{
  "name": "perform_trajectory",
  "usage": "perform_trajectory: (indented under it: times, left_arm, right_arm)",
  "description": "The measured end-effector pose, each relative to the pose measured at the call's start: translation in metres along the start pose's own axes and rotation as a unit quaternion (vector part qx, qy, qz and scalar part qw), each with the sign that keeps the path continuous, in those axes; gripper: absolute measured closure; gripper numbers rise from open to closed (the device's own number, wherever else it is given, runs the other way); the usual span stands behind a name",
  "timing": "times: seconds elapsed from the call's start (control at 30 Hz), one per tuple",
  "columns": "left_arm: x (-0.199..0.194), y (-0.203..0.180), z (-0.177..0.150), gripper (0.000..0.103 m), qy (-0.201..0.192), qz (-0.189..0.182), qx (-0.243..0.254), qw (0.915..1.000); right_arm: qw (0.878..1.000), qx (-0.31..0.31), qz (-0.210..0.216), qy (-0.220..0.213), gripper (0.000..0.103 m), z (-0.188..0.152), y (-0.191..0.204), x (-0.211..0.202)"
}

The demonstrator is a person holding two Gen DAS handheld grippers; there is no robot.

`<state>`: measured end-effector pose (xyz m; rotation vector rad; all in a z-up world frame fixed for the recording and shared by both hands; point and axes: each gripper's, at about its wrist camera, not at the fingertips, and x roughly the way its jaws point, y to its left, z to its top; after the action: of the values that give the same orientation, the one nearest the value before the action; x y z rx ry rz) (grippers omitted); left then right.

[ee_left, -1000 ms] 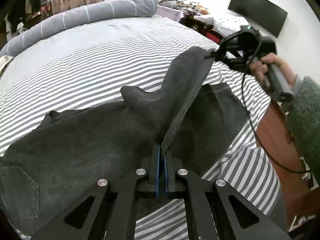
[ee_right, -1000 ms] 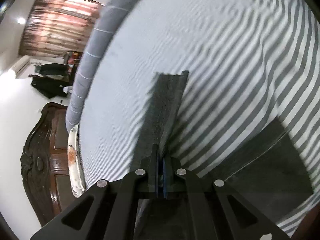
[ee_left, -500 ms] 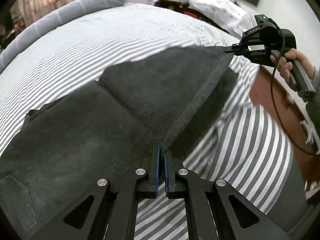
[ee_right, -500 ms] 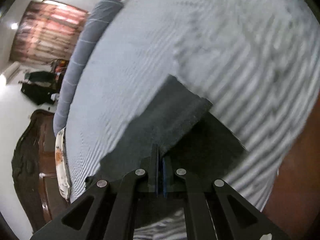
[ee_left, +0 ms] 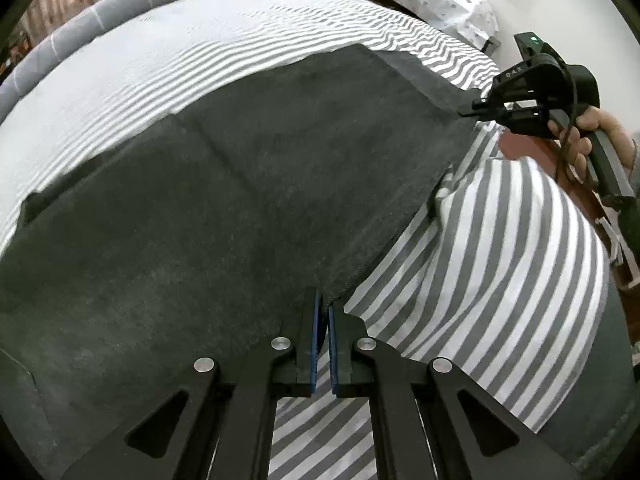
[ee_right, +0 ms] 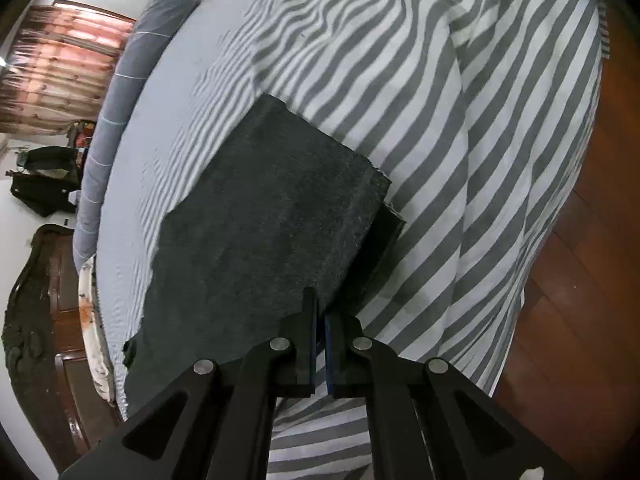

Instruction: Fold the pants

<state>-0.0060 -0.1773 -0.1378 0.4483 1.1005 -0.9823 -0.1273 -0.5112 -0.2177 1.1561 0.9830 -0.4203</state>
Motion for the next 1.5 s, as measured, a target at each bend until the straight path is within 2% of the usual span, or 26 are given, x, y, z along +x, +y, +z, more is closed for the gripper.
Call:
perform_trajectory:
  times: [0.13,0.2,0.23,0.3,0.33,0.37,0.5,0.57,0.63,0.73,0.87,0.97,1.07,1.13,1.23,1.37,1.5]
  left_arm:
    - [0.011,0.006,-0.004,0.095,0.016,0.005,-0.014,0.9998]
    - [0.012,0.008,-0.002,0.095,0.011,0.003,-0.024,0.9996]
    - [0.011,0.010,-0.001,0.095,0.011,0.000,-0.030,0.9995]
    - [0.009,0.015,-0.001,0.094,0.012,-0.008,-0.043,0.9990]
    - [0.007,0.017,0.000,0.094,0.012,-0.013,-0.052,0.9985]
    - [0.003,0.020,-0.004,0.093,0.010,-0.016,-0.059,0.9981]
    - [-0.022,0.030,-0.002,0.091,-0.020,-0.036,-0.092,0.9949]
    - [-0.043,0.044,-0.003,0.088,-0.054,-0.032,-0.117,0.9912]
    - [-0.062,0.063,-0.005,0.084,-0.088,-0.013,-0.150,0.9847]
    - [-0.081,0.098,-0.008,0.084,-0.126,0.036,-0.205,0.9699]
    - [-0.091,0.142,-0.024,0.084,-0.139,0.104,-0.281,0.9438]
    - [-0.091,0.168,-0.039,0.084,-0.135,0.128,-0.330,0.9256]
    - [-0.094,0.189,-0.057,0.084,-0.131,0.152,-0.354,0.9132]
    - [-0.092,0.199,-0.064,0.084,-0.122,0.168,-0.363,0.9084]
    - [-0.083,0.203,-0.072,0.084,-0.115,0.158,-0.375,0.9064]
    - [-0.078,0.205,-0.083,0.084,-0.112,0.143,-0.395,0.9005]
    - [-0.078,0.204,-0.089,0.084,-0.118,0.144,-0.390,0.9017]
  right_arm:
    - [1.000,0.012,-0.016,0.013,0.095,0.002,-0.005,0.011]
    - [1.000,0.016,-0.014,0.017,0.094,0.004,-0.008,0.011]
    - [1.000,0.017,-0.015,0.022,0.090,0.005,-0.008,0.011]
    - [0.999,0.019,-0.020,0.026,0.073,0.006,-0.006,0.008]
    - [0.999,0.023,-0.031,0.024,0.057,0.006,-0.005,0.002]
    - [0.999,0.024,-0.037,0.019,0.053,0.006,-0.004,-0.003]
    - [0.998,0.002,-0.060,0.001,0.053,0.003,0.009,-0.033]
    - [0.998,-0.021,-0.055,-0.011,0.053,0.003,0.023,-0.050]
    - [0.998,-0.054,-0.041,-0.008,0.053,0.005,0.045,-0.059]
    - [0.991,-0.131,-0.019,0.009,0.053,0.004,0.102,-0.058]
    - [0.968,-0.240,0.027,0.060,0.053,-0.012,0.199,-0.028]
    - [0.947,-0.293,0.066,0.117,0.053,-0.033,0.267,0.011]
    - [0.919,-0.340,0.090,0.176,0.053,-0.061,0.330,0.057]
    - [0.902,-0.368,0.089,0.207,0.053,-0.080,0.362,0.087]
    - [0.878,-0.399,0.079,0.254,0.053,-0.109,0.396,0.133]
    - [0.856,-0.424,0.058,0.290,0.056,-0.139,0.422,0.183]
    - [0.840,-0.439,0.045,0.315,0.058,-0.161,0.438,0.223]
